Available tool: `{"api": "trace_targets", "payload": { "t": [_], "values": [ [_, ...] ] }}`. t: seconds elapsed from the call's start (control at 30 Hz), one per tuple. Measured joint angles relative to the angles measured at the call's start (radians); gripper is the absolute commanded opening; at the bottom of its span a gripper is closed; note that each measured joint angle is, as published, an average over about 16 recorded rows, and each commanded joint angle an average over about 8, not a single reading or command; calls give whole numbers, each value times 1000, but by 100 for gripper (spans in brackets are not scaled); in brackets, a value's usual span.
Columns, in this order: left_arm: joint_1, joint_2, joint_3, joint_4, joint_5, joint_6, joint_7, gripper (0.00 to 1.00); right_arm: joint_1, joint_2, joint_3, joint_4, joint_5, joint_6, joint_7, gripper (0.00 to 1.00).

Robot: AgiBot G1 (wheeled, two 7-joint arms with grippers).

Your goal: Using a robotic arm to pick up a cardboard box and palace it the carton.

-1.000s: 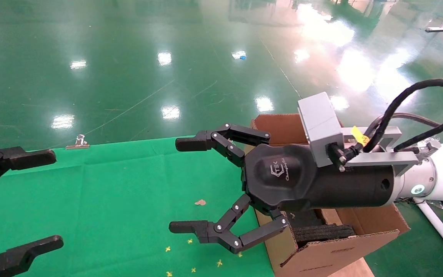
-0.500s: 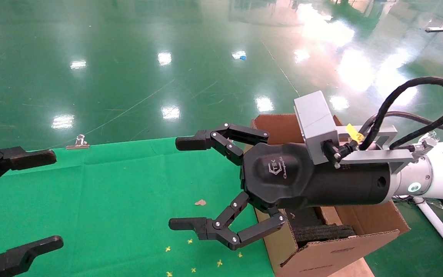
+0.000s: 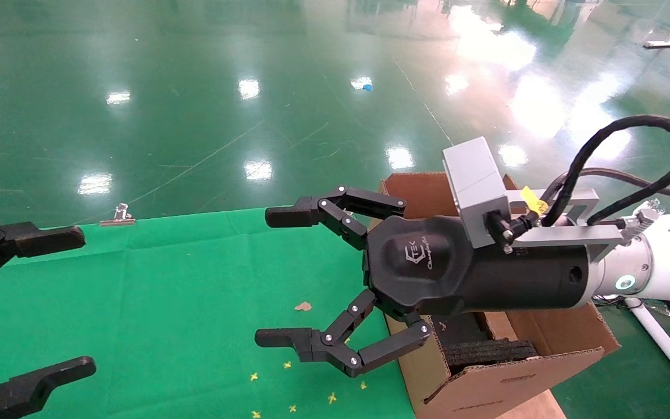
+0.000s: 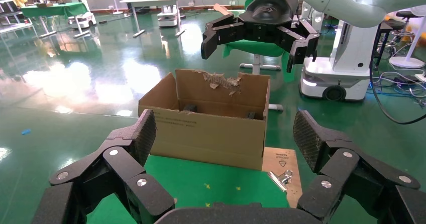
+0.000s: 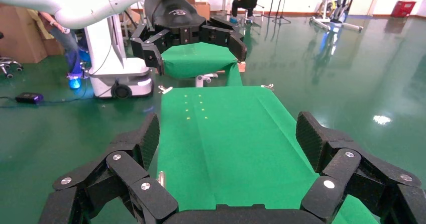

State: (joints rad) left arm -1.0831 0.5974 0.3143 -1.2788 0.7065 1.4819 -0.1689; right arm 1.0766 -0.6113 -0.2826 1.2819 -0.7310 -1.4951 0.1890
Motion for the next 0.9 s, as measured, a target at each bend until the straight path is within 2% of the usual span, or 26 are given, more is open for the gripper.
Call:
{"api": "trace_targets", "payload": {
  "t": [0.9],
  "values": [
    [0, 0, 0, 0, 0, 0, 0, 100, 2, -1, -2, -2, -1, 1, 0, 100]
  ]
}}
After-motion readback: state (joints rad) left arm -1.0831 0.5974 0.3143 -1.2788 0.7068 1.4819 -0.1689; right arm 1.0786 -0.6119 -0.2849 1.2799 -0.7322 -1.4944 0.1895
